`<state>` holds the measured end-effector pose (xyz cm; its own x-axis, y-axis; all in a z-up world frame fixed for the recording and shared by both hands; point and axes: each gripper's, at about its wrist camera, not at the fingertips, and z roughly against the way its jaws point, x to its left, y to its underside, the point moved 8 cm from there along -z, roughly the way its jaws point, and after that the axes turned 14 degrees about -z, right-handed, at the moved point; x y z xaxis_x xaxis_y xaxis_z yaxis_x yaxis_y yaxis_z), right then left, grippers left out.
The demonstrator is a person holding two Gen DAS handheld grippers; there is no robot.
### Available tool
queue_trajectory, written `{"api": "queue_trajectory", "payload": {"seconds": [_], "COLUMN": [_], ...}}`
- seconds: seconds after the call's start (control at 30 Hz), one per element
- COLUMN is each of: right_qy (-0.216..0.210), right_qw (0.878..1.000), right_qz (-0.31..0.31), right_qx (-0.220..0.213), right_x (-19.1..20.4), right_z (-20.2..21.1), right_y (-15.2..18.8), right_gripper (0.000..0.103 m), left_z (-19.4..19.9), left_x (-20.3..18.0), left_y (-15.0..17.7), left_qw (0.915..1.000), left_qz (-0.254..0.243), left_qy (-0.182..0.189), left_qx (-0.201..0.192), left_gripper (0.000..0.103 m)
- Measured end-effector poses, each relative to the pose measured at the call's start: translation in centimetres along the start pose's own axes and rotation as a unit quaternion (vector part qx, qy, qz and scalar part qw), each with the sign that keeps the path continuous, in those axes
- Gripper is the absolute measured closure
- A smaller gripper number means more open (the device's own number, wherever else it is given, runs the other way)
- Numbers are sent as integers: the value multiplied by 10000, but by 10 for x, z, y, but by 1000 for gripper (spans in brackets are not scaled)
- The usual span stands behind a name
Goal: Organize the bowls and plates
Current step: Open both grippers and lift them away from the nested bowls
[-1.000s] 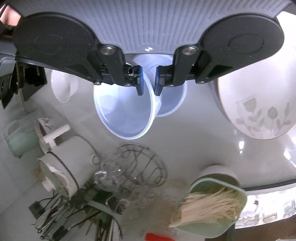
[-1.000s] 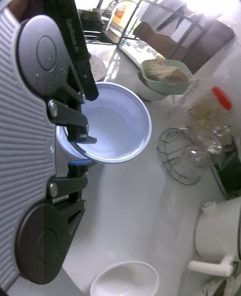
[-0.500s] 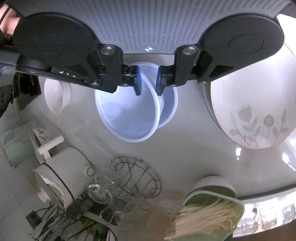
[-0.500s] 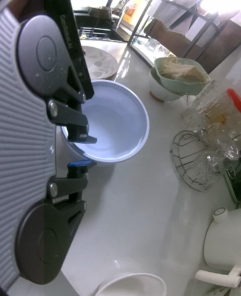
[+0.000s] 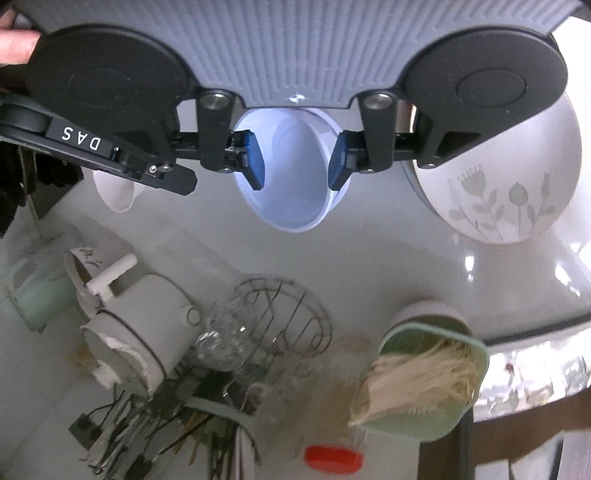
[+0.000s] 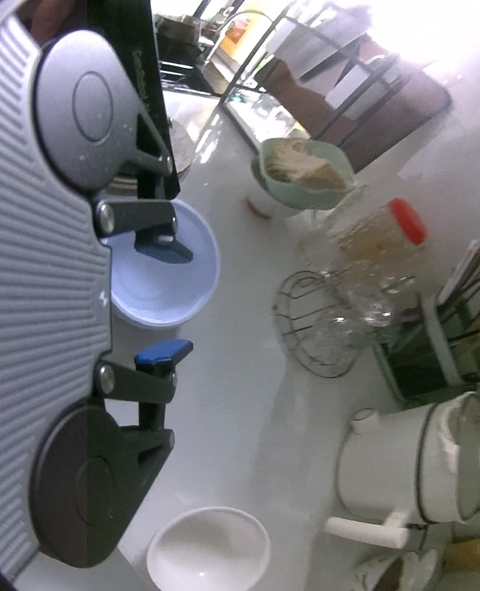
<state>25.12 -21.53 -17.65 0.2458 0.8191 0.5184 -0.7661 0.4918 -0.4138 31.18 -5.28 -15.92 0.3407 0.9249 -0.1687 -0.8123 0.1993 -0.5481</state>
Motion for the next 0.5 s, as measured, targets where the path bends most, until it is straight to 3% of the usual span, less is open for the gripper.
{"api": "queue_trajectory", "payload": {"seconds": [0.5], "right_qy": [-159], "right_qw": [9974], "right_qz": [191], "right_qx": [-679], "right_x": [10], "right_z": [43], "right_y": [-7], "right_gripper": [54], "left_z": [40], "left_x": [-23], "left_y": [-13], "left_qw": [9982], "left_qz": [-387], "left_qy": [31], "left_qx": [-451], "left_gripper": [60]}}
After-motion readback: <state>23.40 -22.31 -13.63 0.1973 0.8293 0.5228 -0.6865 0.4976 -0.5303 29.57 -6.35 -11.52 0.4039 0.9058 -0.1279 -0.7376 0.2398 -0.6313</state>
